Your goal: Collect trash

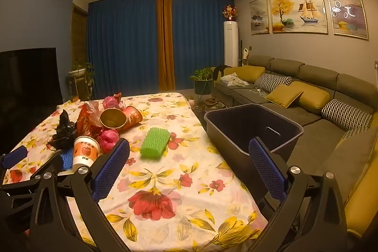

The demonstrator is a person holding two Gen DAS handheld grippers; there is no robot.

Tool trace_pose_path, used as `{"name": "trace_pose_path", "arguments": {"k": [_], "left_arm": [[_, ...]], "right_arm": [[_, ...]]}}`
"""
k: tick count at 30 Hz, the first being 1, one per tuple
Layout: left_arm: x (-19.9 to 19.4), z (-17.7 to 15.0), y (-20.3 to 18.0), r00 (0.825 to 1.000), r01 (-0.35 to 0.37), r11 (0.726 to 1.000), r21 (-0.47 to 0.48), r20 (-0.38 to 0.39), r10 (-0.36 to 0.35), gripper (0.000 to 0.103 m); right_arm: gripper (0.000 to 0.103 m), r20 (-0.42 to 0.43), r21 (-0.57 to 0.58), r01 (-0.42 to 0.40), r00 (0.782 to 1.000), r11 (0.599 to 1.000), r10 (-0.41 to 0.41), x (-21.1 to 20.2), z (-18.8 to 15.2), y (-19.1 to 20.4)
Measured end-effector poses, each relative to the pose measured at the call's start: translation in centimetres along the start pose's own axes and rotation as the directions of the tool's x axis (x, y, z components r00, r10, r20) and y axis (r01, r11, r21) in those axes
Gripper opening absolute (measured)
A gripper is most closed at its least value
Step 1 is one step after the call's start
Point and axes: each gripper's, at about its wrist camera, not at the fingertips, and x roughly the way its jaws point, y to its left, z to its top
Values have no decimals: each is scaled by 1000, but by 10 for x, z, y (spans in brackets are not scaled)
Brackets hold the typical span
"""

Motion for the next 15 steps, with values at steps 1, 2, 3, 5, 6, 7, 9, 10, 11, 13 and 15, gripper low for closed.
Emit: {"name": "trace_pose_path", "arguments": {"k": [1, 2, 3, 5, 6, 7, 9, 10, 11, 13, 15], "left_arm": [[1, 0, 0, 1000, -2, 1000, -2, 0, 2, 97], [-2, 0, 0, 1000, 7, 1000, -2, 15, -7, 97], [-2, 0, 0, 1000, 7, 1000, -2, 14, -7, 97], [-1, 0, -1, 1000, 3, 1000, 1, 13, -3, 97], [-1, 0, -3, 1000, 0, 1000, 5, 13, 0, 97], [-2, 2, 0, 1000, 20, 1000, -19, 15, -20, 97], [-2, 2, 0, 1000, 20, 1000, -17, 13, -20, 97], [-2, 1, 0, 1000, 22, 1000, -21, 16, -21, 97], [-2, 1, 0, 1000, 22, 1000, -21, 17, -22, 97], [-2, 1, 0, 1000, 21, 1000, -21, 17, -21, 97], [-1, 1, 0, 1000, 19, 1000, -22, 15, -19, 97]], "right_arm": [[98, 5, 5, -2, 1000, 1000, 2, -1, 0, -1], [98, 6, 5, -2, 1000, 1000, 2, -1, 0, -1], [98, 7, 5, -2, 1000, 1000, 2, -1, 0, -1], [98, 10, 6, -2, 1000, 1000, 2, -1, 0, -2], [98, 10, 7, -3, 1000, 1000, 3, -1, 1, -2], [98, 10, 8, -2, 1000, 1000, 2, -1, 1, -2], [98, 9, 14, 0, 1000, 1000, 0, -3, 2, -9], [98, 9, 15, 0, 1000, 1000, 0, -3, 2, -9], [98, 10, 16, 0, 1000, 1000, -1, -3, 2, -9], [98, 11, 15, 0, 1000, 1000, 0, -3, 3, -8], [98, 14, 15, -1, 1000, 1000, 0, -3, 3, -7]]}}
